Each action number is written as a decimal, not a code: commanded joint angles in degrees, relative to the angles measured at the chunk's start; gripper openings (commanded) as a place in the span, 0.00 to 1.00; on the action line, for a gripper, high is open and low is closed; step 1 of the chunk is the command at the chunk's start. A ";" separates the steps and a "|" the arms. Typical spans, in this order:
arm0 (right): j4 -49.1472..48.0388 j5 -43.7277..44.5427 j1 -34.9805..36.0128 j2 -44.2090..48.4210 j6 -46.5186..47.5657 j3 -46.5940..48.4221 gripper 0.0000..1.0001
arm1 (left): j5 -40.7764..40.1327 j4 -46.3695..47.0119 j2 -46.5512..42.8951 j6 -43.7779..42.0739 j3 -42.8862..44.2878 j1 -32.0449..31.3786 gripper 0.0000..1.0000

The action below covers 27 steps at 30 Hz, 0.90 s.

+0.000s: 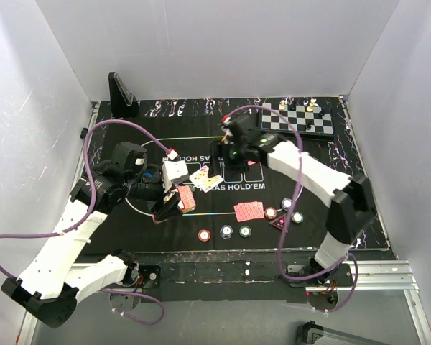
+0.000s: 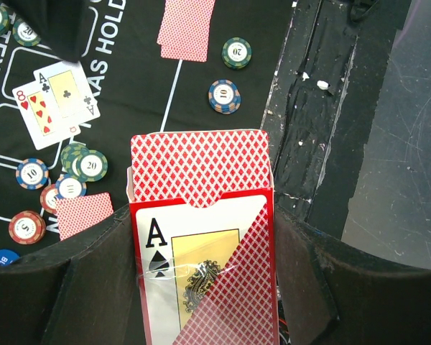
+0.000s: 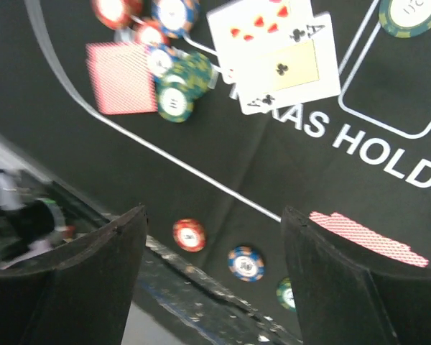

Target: Distribute texas hold em gaming equipment

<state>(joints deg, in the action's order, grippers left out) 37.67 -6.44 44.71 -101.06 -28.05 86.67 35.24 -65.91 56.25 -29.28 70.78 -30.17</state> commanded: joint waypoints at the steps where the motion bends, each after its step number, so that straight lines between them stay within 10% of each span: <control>1: -12.15 -18.04 -5.06 11.64 -9.20 -8.34 0.84 | 1.49 1.75 -0.35 0.63 1.20 0.03 0.22; 10: -34.40 -36.09 -5.69 25.11 -21.76 -21.19 0.87 | 1.93 3.42 1.32 0.71 0.85 0.03 0.21; 27: -46.63 -38.39 2.49 19.77 -31.53 -22.96 0.90 | 1.67 5.18 4.04 0.80 3.13 0.03 0.21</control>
<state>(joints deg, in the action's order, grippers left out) -4.32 -43.83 46.33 -78.06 -57.25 62.08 35.38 -62.65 60.05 -28.82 70.81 -30.17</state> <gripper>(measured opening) 0.897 0.643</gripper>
